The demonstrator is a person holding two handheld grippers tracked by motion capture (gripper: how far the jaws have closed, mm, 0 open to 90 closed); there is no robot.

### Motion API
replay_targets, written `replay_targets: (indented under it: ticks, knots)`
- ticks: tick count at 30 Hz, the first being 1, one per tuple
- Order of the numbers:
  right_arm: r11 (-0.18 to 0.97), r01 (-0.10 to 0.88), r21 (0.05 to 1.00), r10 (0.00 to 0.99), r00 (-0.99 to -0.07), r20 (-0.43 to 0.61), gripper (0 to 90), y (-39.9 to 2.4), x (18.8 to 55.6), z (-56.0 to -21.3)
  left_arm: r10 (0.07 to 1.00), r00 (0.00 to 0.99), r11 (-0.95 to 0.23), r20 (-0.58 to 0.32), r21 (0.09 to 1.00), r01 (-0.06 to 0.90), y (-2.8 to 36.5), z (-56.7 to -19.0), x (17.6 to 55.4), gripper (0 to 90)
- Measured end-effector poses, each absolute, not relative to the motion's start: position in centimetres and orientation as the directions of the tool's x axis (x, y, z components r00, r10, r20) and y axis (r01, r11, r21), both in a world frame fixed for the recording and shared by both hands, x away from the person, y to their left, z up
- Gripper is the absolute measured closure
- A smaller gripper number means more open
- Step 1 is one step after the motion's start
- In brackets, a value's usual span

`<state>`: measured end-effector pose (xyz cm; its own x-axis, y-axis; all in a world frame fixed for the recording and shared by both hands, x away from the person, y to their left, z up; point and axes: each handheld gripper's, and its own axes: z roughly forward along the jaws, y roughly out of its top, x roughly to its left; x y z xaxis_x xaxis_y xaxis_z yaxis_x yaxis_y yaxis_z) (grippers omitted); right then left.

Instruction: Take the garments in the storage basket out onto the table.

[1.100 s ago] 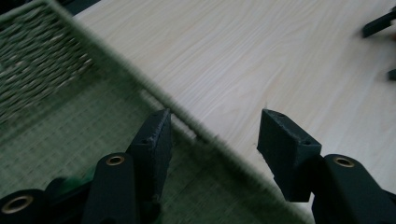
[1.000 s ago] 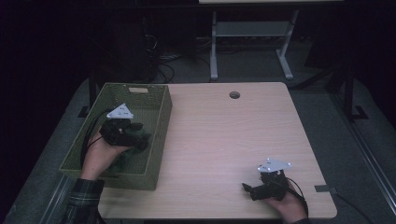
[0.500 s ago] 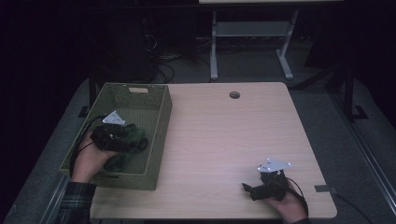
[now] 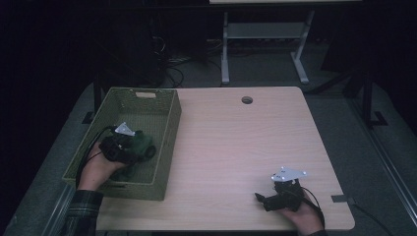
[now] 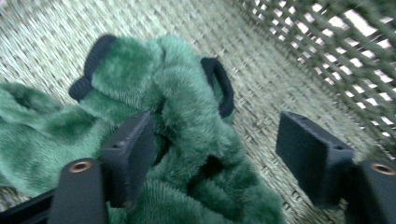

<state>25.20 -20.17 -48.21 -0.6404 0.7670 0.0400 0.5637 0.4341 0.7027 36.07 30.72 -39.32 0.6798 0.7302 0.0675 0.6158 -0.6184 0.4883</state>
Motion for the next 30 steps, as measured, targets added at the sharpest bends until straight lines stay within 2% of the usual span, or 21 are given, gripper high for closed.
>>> replay_targets:
  ticks: [7, 13, 15, 16, 19, 24, 30]
  knots:
    - [0.434, 0.564, 0.703, 0.767, -0.641, 0.04, 1.8, -20.2, 25.2, -48.2, 0.724, 0.689, -0.631, 0.035, 0.435, 0.642, 30.8, -40.8, 36.5, 25.6]
    - [0.434, 0.564, 0.703, 0.767, -0.64, 0.04, 1.8, -20.2, 25.2, -48.2, 0.732, 0.682, -0.622, 0.01, 0.419, 0.662, 31.1, -40.8, 36.7, 48.6]
    - [0.434, 0.564, 0.703, 0.767, -0.64, 0.04, 1.8, -20.2, 25.2, -48.2, 0.734, 0.679, -0.62, 0.009, 0.415, 0.665, 31.1, -40.7, 36.8, 51.4]
    - [0.434, 0.564, 0.703, 0.767, -0.64, 0.04, 1.8, -20.2, 25.2, -48.2, 0.739, 0.674, -0.615, 0.005, 0.413, 0.671, 31.1, -40.7, 36.8, 60.5]
    - [0.434, 0.563, 0.703, 0.767, -0.641, 0.04, 1.8, -20.2, 25.2, -48.2, 0.749, 0.662, -0.597, -0.014, 0.419, 0.684, 31.3, -40.4, 36.7, 70.3]
    - [0.434, 0.564, 0.703, 0.767, -0.641, 0.041, 1.8, -20.2, 25.2, -48.2, 0.762, 0.646, -0.574, -0.026, 0.435, 0.694, 31.6, -39.9, 36.6, 75.1]
    - [0.434, 0.564, 0.703, 0.767, -0.64, 0.04, 1.8, -20.2, 25.2, -48.2, 0.777, 0.629, -0.531, -0.034, 0.501, 0.683, 32.3, -38.5, 36.2, 76.6]
